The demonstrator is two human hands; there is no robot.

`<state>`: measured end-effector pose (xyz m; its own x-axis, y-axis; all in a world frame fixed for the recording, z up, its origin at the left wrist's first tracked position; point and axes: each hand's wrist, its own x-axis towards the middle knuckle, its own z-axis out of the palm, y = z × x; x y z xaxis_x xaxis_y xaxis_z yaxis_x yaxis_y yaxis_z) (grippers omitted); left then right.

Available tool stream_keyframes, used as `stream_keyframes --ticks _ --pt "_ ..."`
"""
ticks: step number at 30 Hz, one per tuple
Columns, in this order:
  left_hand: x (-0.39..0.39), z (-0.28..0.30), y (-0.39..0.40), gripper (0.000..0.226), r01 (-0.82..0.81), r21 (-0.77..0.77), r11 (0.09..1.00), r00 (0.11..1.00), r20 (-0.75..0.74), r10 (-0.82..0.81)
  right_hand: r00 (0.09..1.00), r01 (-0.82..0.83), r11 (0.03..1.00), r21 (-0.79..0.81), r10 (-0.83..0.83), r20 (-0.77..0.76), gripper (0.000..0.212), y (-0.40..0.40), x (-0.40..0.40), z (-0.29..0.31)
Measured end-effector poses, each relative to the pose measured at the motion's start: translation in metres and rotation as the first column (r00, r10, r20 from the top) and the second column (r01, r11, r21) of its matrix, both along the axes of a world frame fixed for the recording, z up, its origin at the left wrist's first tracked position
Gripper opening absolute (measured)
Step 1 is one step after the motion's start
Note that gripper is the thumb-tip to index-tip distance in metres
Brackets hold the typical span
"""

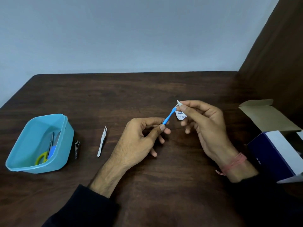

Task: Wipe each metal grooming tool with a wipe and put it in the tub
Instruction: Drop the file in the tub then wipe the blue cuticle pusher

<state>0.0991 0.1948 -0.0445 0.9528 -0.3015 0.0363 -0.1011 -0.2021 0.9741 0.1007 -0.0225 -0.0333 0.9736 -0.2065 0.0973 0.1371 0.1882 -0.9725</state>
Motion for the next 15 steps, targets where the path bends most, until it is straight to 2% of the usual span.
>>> stream_keyframes --ticks 4,10,15 --pt "0.0003 -0.0001 0.0004 0.022 -0.006 0.005 1.0 1.0 0.011 0.005 0.994 -0.084 0.991 0.101 0.091 -0.066 0.019 -0.0031 0.0024 0.0006" --pt "-0.0004 0.0007 0.0005 0.023 -0.017 -0.01 1.0 1.0 0.007 0.017 0.997 -0.022 0.994 0.106 0.03 -0.076 0.016 -0.0017 0.0049 -0.0022" --pt "-0.0013 0.0016 -0.0005 0.021 -0.007 0.015 1.0 0.999 0.031 0.006 0.99 -0.12 0.99 0.068 0.124 -0.07 0.014 0.0002 0.0017 -0.0002"
